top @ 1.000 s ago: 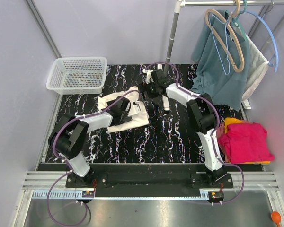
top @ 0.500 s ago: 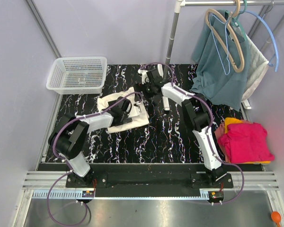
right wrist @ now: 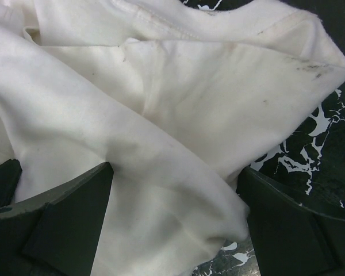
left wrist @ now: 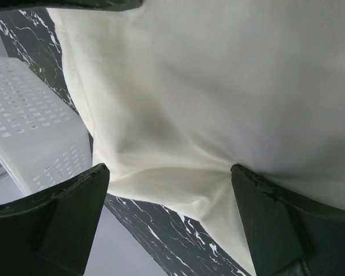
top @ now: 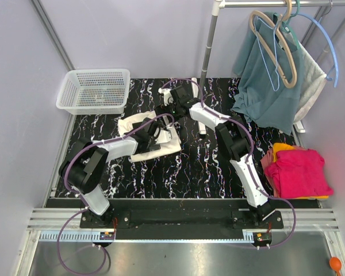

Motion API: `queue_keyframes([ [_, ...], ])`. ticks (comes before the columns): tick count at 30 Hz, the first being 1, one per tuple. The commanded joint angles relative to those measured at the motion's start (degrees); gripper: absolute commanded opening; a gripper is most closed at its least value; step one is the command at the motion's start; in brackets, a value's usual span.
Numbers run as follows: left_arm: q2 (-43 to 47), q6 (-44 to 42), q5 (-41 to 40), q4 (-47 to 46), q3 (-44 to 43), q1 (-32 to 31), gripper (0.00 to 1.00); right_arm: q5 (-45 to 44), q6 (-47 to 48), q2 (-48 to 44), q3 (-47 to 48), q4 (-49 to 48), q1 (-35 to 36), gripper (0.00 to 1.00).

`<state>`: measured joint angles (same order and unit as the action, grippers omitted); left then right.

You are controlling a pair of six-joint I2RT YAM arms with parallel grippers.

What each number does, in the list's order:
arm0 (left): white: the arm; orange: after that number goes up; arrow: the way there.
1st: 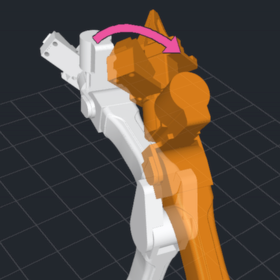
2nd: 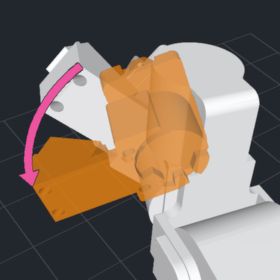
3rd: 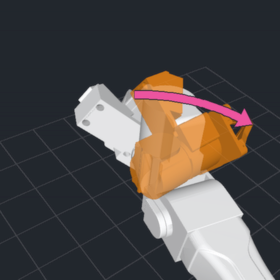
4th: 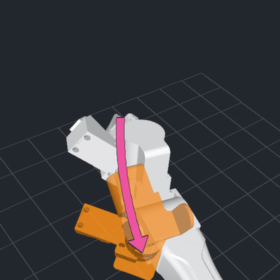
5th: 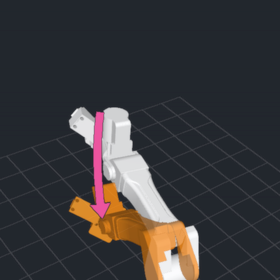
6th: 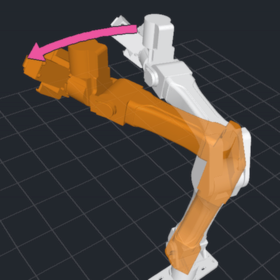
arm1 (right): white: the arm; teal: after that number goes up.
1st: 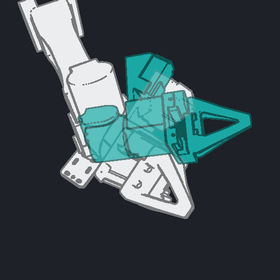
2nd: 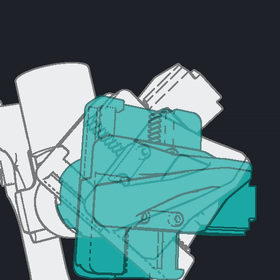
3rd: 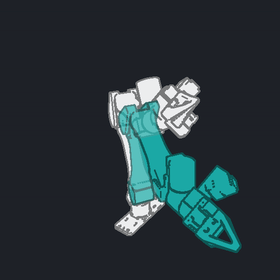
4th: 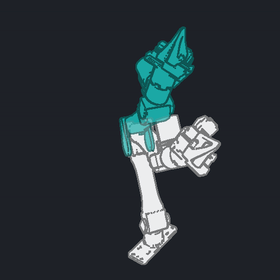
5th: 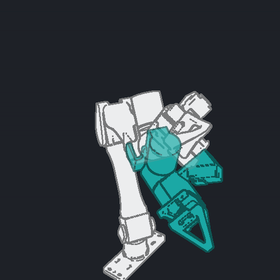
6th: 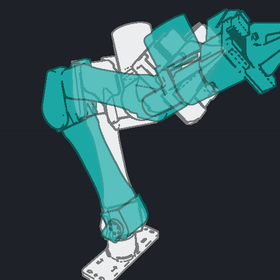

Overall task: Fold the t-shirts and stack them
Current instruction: Fold the tshirt

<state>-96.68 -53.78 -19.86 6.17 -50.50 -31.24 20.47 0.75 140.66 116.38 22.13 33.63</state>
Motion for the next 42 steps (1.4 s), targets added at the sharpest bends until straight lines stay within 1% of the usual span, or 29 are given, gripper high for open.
queue_keyframes([
  [1, 0.4, 0.3, 3.3, 6.4, 1.3, -0.2, 0.95, 2.5, 0.7, 1.5, 0.7, 0.5, 0.3, 1.0],
  [10, 1.1, -0.3, 3.9, 7.3, 0.3, -0.2, 0.95, 5.6, -0.1, 1.7, 0.0, 0.5, 1.5, 0.98],
  [18, 1.5, -0.6, 3.9, 7.4, 0.3, -0.2, 0.95, 6.8, -0.2, 2.2, 0.8, 1.2, 2.5, 0.91],
  [19, 1.6, -0.7, 3.7, 7.4, 0.3, -0.3, 0.95, 7.2, -0.2, 2.5, 0.8, 1.4, 2.6, 0.87],
  [22, 1.5, -0.8, 3.7, 7.4, 0.4, -0.2, 0.95, 7.7, -0.3, 2.7, 0.9, 1.6, 2.8, 0.8],
  [24, 1.5, -0.7, 3.7, 7.3, 0.5, -0.2, 0.95, 7.8, -0.4, 2.8, 0.8, 1.9, 2.8, 0.71],
  [25, 1.5, -0.8, 3.7, 7.3, 0.5, -0.2, 0.95, 7.8, -0.4, 2.8, 0.7, 1.9, 2.8, 0.68],
  [26, 1.5, -0.8, 3.7, 7.3, 0.4, -0.2, 0.95, 7.9, -0.3, 2.8, 0.7, 1.9, 2.8, 0.61],
  [29, 1.5, -0.6, 3.8, 7.1, 0.4, -0.2, 0.95, 8.1, -0.3, 2.6, 0.6, 2.2, 2.8, 0.5],
  [30, 1.4, -0.6, 3.8, 7.0, 0.4, -0.2, 0.95, 8.1, -0.3, 2.4, 0.6, 2.5, 2.7, 0.41],
  [32, 1.3, -0.5, 3.8, 6.9, 0.4, -0.2, 0.95, 8.0, -0.2, 2.3, 0.6, 2.7, 2.8, 0.29],
  [33, 1.6, -0.5, 3.7, 6.9, 0.5, -0.2, 0.95, 7.9, -0.3, 2.1, 0.5, 3.1, 2.8, 0.16],
  [36, 2.7, 0.0, 3.9, 7.0, 0.3, -0.2, 0.95, 7.3, -0.1, 1.5, 0.3, 3.7, 2.8, 0.0],
  [38, 3.7, 0.4, 3.9, 7.0, 0.1, -0.2, 0.95, 7.1, 0.1, 0.3, -0.6, 3.8, 2.8, 0.0],
  [42, 8.3, 2.0, 3.9, 8.2, -2.7, 0.0, 0.95, 5.1, 1.4, -2.8, -2.6, 4.7, 2.8, 0.0],
])
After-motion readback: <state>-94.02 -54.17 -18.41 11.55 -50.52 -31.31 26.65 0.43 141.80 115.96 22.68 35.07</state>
